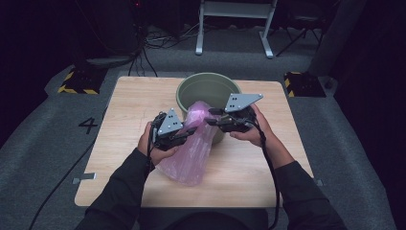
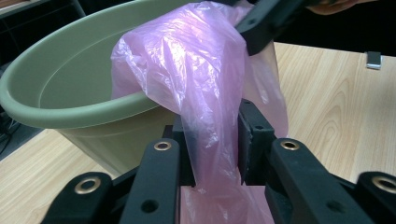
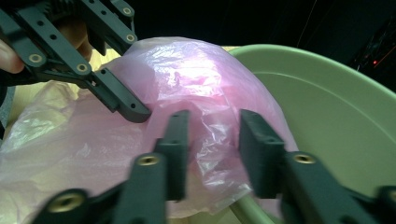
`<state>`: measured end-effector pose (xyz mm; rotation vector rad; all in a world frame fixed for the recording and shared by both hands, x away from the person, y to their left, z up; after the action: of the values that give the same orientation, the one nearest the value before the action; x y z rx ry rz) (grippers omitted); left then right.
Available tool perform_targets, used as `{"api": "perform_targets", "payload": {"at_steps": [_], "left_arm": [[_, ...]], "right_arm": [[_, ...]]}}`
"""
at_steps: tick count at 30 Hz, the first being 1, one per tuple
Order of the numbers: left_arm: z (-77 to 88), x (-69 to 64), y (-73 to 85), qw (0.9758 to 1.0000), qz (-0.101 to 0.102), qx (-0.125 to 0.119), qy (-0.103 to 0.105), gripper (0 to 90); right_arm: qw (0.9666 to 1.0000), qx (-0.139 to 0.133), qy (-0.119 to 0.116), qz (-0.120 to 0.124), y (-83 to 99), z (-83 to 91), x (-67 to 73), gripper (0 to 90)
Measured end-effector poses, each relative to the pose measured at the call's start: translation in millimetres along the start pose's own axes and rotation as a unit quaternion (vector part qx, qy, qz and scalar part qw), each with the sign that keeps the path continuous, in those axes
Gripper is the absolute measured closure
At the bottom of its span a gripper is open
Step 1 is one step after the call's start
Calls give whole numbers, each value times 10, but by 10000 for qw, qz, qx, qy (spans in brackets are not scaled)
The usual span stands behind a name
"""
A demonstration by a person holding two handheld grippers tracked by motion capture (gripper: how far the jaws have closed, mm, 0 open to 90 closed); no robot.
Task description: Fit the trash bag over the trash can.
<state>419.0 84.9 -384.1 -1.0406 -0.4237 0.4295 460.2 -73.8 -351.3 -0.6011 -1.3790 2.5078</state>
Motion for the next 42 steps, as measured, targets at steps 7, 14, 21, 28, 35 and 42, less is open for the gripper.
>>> {"api": "perform_targets", "payload": {"at_steps": [7, 14, 21, 28, 35, 42], "left_arm": [[37, 9, -2, 9999, 73, -130, 84, 613], [99, 29, 12, 9995, 220, -201, -76, 394], [157, -5, 110, 9987, 401, -169, 252, 277], [162, -101, 191, 9970, 443, -94, 625, 341], [73, -101, 214, 9970, 381, 37, 678, 455], [47, -113, 190, 9984, 17, 0, 559, 664]], "right_arm": [[9998, -66, 195, -82, -29, -7, -23, 860], [9992, -57, 374, -140, -40, 6, -90, 890], [9974, -180, 507, -487, -33, 26, -230, 888], [9937, -305, 727, -795, -44, 75, -360, 884], [9906, -229, 1028, -874, -6, 42, -507, 865], [9886, -154, 1189, -910, 3, 15, -539, 643]]}}
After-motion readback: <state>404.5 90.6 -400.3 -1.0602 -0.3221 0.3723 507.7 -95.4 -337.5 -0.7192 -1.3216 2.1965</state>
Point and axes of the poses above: each handheld gripper's, and its own axes: z roughly backward along the jaws, y roughly out of its underside, x roughly to its left, the point moved 6 cm from there along -z, roughly forward along the jaws, and after that the axes turned 4 degrees about y, right-handed, at the moved point
